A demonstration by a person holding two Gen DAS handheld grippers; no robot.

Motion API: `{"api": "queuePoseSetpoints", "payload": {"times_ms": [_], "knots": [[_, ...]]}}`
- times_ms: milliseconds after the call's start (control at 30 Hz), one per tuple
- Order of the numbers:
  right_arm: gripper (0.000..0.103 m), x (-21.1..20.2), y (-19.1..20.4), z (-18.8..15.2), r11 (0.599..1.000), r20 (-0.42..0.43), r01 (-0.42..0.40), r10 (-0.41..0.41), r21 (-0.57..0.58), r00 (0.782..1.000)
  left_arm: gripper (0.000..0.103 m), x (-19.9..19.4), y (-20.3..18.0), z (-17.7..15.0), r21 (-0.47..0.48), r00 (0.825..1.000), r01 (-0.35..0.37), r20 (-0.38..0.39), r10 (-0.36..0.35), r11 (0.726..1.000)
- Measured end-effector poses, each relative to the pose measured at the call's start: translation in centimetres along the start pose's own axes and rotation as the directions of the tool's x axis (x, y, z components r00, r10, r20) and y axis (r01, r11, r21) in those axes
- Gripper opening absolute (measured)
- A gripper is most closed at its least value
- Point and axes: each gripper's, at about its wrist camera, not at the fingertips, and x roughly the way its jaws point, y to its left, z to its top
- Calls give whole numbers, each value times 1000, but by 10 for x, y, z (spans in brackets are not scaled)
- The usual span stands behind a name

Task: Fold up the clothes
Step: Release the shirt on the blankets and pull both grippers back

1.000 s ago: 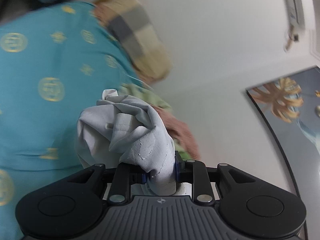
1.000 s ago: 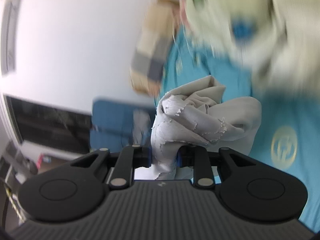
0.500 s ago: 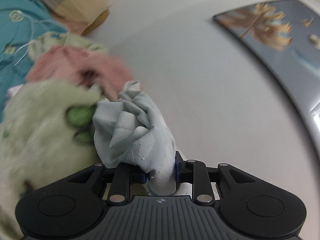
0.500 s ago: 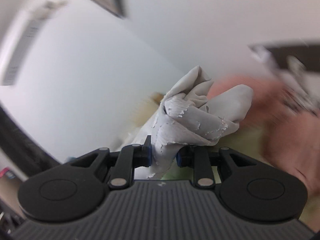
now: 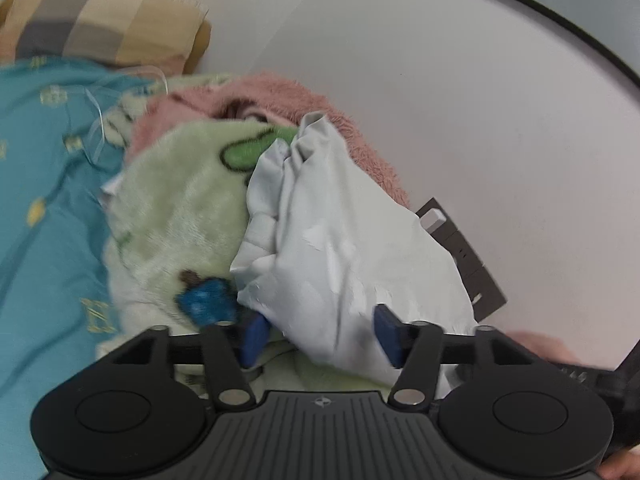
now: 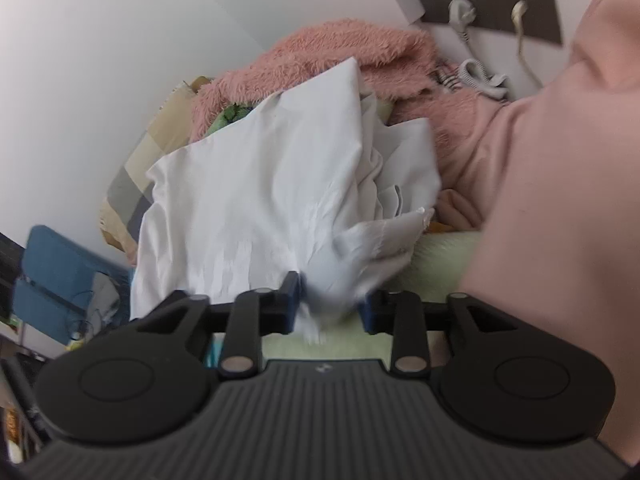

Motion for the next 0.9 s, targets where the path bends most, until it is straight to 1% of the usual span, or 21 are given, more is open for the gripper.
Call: {"api": "queuePoseSetpoints", "payload": {"times_ms": [33,67,100,133,233,267,333,467,533,600,667,700,833,900], "knots": [[58,-12,5,-2,1000,21,2,-2,-19,1000,77,-12,-7,1,39,1000,-24,11,24,999],[65,-23,9,-4,999,41,5,-3,-39,999,84,-30,-15,1,74,998,-46,38,44,996],[79,-35,14,-7,998,62,8,-5,-58,998,86,-47,-23,1,105,996,-66,63,60,992],[85,-47,18,-9,997,83,12,-5,-77,997,89,-64,-30,-1,124,994,-77,84,67,989],[86,-82,32,-16,991,145,24,-5,-134,989,100,-117,-50,-7,168,985,-111,152,86,979],[86,-93,36,-18,988,165,30,-4,-152,986,102,-134,-58,-11,187,979,-134,175,101,973],[86,-114,46,-28,983,179,12,21,-183,984,103,-168,-76,-21,226,970,-162,217,112,961],[86,-151,63,-61,955,191,-24,84,-294,978,103,-224,-107,-47,304,954,-210,273,126,929],[86,-164,68,-77,940,212,-12,90,-342,973,103,-251,-123,-65,345,944,-245,299,141,906],[86,-178,70,-92,928,241,-4,101,-374,965,103,-271,-134,-83,384,932,-278,330,150,880],[86,-188,71,-107,919,275,10,108,-394,955,103,-289,-141,-100,408,919,-301,364,149,862],[86,-193,71,-114,915,293,17,111,-403,950,103,-297,-143,-108,415,914,-306,381,141,857],[86,-213,71,-143,898,360,49,125,-438,925,103,-317,-145,-138,416,892,-311,437,113,854],[86,-222,73,-157,887,392,70,131,-457,910,103,-322,-142,-150,404,889,-307,446,108,862]]}}
